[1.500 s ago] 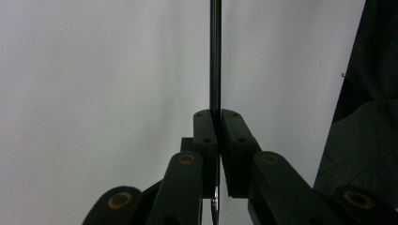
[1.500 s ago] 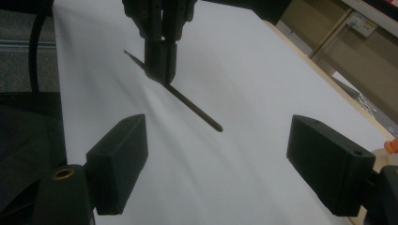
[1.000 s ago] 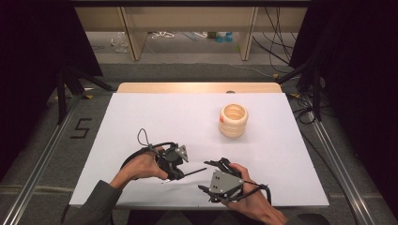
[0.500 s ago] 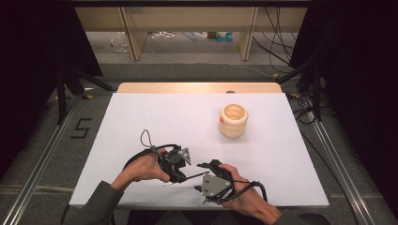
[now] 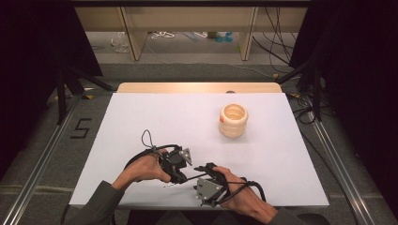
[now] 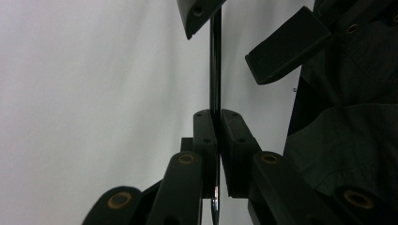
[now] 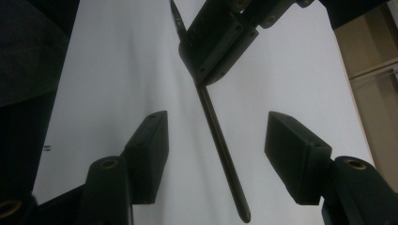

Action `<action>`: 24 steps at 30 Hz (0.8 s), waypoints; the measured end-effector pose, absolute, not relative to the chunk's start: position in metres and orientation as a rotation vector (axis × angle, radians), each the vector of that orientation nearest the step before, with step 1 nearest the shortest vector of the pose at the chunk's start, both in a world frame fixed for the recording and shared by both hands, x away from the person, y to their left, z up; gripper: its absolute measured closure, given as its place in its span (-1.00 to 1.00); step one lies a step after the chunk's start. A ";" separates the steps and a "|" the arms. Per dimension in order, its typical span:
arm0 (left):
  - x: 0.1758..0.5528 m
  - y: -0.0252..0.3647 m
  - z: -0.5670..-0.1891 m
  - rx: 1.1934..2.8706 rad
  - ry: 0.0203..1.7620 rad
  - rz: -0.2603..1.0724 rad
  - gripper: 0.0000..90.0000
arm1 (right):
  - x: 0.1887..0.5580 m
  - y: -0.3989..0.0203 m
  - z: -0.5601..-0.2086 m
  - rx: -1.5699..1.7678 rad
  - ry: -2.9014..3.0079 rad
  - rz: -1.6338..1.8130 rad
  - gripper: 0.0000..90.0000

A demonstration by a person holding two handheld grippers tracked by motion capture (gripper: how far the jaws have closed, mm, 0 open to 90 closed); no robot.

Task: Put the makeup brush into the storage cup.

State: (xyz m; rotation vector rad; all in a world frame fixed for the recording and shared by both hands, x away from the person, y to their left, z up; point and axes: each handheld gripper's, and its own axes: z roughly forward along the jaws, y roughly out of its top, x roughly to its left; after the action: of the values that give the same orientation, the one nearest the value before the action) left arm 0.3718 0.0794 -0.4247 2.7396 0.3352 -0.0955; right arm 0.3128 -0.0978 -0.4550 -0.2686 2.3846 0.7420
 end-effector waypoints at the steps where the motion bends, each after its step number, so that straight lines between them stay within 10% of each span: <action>1: 0.372 0.079 -0.425 2.742 0.331 -0.102 0.89 | 0.313 -0.097 -0.455 -0.282 2.389 0.741 -0.05; 24: 0.370 0.078 -0.424 2.744 0.335 -0.138 0.89 | 0.308 -0.091 -0.457 -0.358 2.391 0.677 0.31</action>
State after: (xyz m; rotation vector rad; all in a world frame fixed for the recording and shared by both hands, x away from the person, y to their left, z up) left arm 0.3700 0.0780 -0.4239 2.7436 0.3353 -0.1382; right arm 0.3082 -0.0912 -0.4565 -0.3583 2.3909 0.6767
